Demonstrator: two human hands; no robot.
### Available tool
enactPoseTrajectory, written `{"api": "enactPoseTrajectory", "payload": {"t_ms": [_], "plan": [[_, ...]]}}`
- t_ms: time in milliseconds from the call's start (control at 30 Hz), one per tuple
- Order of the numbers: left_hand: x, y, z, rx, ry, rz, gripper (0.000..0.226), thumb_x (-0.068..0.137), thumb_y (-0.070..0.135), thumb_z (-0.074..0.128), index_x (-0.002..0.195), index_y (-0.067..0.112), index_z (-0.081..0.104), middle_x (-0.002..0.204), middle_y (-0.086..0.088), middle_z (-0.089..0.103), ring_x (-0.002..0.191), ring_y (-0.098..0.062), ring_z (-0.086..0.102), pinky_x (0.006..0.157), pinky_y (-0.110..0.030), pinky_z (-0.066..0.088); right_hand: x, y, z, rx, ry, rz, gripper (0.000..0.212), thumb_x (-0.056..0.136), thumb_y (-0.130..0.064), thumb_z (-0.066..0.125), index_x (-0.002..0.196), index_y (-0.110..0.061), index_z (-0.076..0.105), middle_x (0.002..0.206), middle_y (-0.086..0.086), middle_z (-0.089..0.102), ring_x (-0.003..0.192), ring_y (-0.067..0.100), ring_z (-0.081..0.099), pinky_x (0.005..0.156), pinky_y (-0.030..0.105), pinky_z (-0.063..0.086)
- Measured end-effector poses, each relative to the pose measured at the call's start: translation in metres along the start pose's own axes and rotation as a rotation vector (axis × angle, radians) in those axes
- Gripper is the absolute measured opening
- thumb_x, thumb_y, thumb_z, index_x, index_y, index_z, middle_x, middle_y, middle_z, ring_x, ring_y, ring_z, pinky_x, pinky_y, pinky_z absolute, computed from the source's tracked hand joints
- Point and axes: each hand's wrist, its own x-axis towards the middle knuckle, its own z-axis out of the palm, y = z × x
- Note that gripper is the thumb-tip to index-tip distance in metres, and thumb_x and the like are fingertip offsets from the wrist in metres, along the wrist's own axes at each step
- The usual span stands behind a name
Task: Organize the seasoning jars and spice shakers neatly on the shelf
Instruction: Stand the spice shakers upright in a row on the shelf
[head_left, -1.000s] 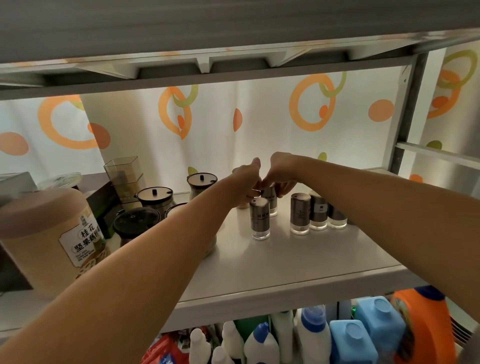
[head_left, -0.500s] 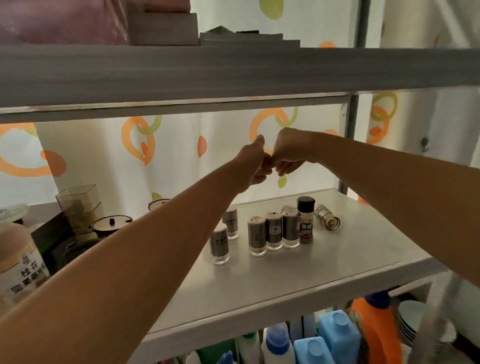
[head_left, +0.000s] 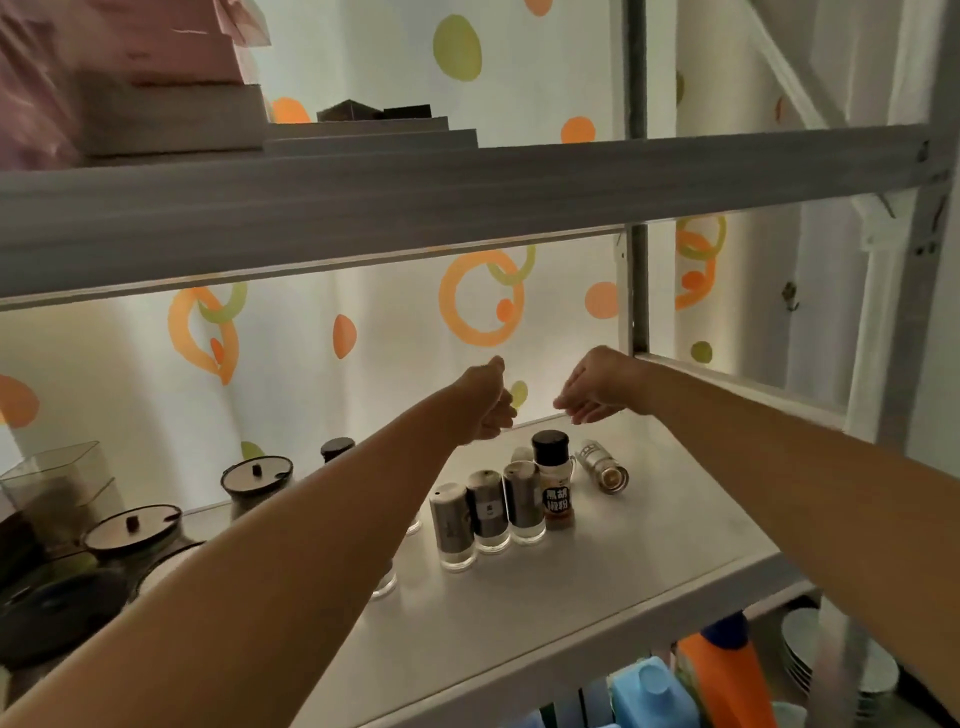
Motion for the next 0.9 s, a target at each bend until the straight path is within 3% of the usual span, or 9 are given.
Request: {"api": "enactPoseTrajectory", "payload": {"t_ms": [67, 167, 267, 333, 433, 567, 700, 800, 900], "plan": [[0.011, -0.007, -0.001, 0.047, -0.02, -0.069, 0.054, 0.099, 0.047, 0.023, 0.104, 0.002, 0.05, 0.085, -0.012, 0.053, 0.064, -0.017, 0.045, 0.058, -0.026, 0.035, 0.016, 0.01, 0.007, 0.003, -0.034, 0.006, 0.033, 0.081, -0.008, 0.076, 0.106, 0.01, 0.065, 0.1, 0.026, 0.07, 0.093, 0.033, 0.071, 0.088, 0.04, 0.057], [0.03, -0.012, -0.003, 0.126, -0.03, -0.128, 0.062, 0.098, 0.048, 0.023, 0.118, -0.004, 0.049, 0.094, -0.019, 0.056, 0.072, -0.023, 0.053, 0.064, -0.03, 0.042, 0.04, 0.019, 0.017, -0.022, -0.106, 0.008, 0.034, 0.078, -0.008, 0.078, 0.106, 0.007, 0.066, 0.103, 0.024, 0.07, 0.092, 0.029, 0.07, 0.087, 0.036, 0.058], [0.039, -0.015, 0.0, 0.193, -0.056, -0.204, 0.07, 0.099, 0.051, 0.021, 0.132, -0.008, 0.041, 0.13, -0.031, 0.052, 0.115, -0.039, 0.056, 0.092, -0.042, 0.045, 0.061, 0.022, 0.028, -0.126, -0.169, 0.009, 0.034, 0.077, -0.013, 0.08, 0.104, 0.004, 0.069, 0.103, 0.019, 0.071, 0.091, 0.024, 0.069, 0.083, 0.031, 0.058], [0.042, -0.016, 0.004, 0.214, -0.069, -0.24, 0.074, 0.099, 0.054, 0.019, 0.137, -0.008, 0.036, 0.141, -0.033, 0.042, 0.127, -0.042, 0.048, 0.102, -0.044, 0.04, 0.072, 0.024, 0.038, -0.205, -0.216, 0.014, 0.034, 0.077, -0.017, 0.079, 0.102, 0.003, 0.07, 0.101, 0.017, 0.072, 0.095, 0.025, 0.07, 0.081, 0.03, 0.059], [0.047, -0.017, 0.008, 0.199, -0.082, -0.253, 0.075, 0.099, 0.053, 0.02, 0.139, -0.008, 0.035, 0.142, -0.032, 0.041, 0.128, -0.042, 0.047, 0.1, -0.044, 0.041, 0.084, 0.024, 0.051, -0.333, -0.321, 0.015, 0.028, 0.08, -0.017, 0.072, 0.1, 0.003, 0.071, 0.092, 0.016, 0.072, 0.087, 0.026, 0.071, 0.07, 0.028, 0.056], [0.053, -0.023, 0.01, 0.225, -0.094, -0.27, 0.075, 0.099, 0.054, 0.02, 0.139, -0.007, 0.034, 0.143, -0.031, 0.04, 0.131, -0.04, 0.044, 0.101, -0.043, 0.041, 0.089, 0.021, 0.061, -0.43, -0.388, 0.008, 0.019, 0.082, -0.015, 0.07, 0.092, 0.001, 0.068, 0.081, 0.011, 0.065, 0.073, 0.022, 0.061, 0.068, 0.029, 0.054], [0.053, -0.027, 0.007, 0.227, -0.096, -0.23, 0.07, 0.1, 0.051, 0.027, 0.139, -0.006, 0.034, 0.141, -0.028, 0.044, 0.125, -0.038, 0.05, 0.099, -0.042, 0.042, 0.085, 0.016, 0.062, -0.418, -0.33, -0.044, 0.018, 0.079, -0.021, 0.074, 0.076, -0.006, 0.064, 0.073, 0.007, 0.061, 0.065, 0.019, 0.058, 0.052, 0.023, 0.046], [0.051, -0.021, 0.005, 0.31, -0.005, -0.081, 0.055, 0.099, 0.041, 0.041, 0.128, -0.006, 0.049, 0.12, -0.021, 0.06, 0.098, -0.031, 0.061, 0.088, -0.038, 0.05, 0.074, 0.01, 0.048, -0.271, -0.179, -0.148, 0.031, 0.074, -0.026, 0.078, 0.082, 0.002, 0.069, 0.074, 0.016, 0.065, 0.066, 0.018, 0.057, 0.059, 0.027, 0.045], [0.045, -0.006, 0.005, 0.255, 0.092, 0.079, 0.04, 0.091, 0.031, 0.062, 0.109, -0.005, 0.063, 0.102, -0.017, 0.07, 0.079, -0.024, 0.065, 0.072, -0.032, 0.054, 0.051, 0.002, 0.027, -0.14, -0.083, -0.252, 0.031, 0.073, -0.026, 0.08, 0.087, 0.001, 0.074, 0.089, 0.02, 0.072, 0.075, 0.019, 0.063, 0.069, 0.031, 0.05]]}}
